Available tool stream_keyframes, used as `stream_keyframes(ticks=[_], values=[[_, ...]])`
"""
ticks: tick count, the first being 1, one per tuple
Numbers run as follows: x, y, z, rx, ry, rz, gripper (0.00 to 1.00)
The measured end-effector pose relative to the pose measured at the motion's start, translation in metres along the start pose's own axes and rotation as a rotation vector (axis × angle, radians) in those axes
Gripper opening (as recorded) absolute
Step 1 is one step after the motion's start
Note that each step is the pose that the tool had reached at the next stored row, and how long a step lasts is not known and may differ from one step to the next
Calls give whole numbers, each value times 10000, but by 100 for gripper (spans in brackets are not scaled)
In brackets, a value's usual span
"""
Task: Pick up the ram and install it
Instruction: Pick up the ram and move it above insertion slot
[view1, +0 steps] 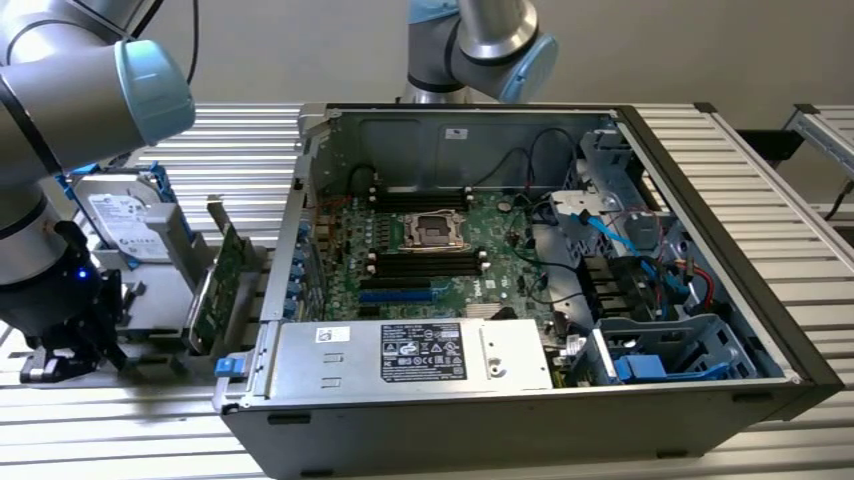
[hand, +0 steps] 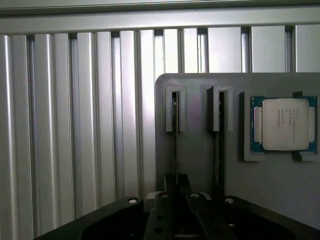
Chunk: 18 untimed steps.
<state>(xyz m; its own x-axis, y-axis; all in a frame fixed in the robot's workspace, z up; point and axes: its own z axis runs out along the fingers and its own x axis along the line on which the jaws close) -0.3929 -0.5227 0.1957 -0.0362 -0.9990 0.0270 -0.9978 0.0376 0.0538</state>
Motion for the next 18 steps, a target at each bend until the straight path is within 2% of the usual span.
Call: stream_keyframes(ticks=[18], values=[[1,0,-7,0,0,16,14]])
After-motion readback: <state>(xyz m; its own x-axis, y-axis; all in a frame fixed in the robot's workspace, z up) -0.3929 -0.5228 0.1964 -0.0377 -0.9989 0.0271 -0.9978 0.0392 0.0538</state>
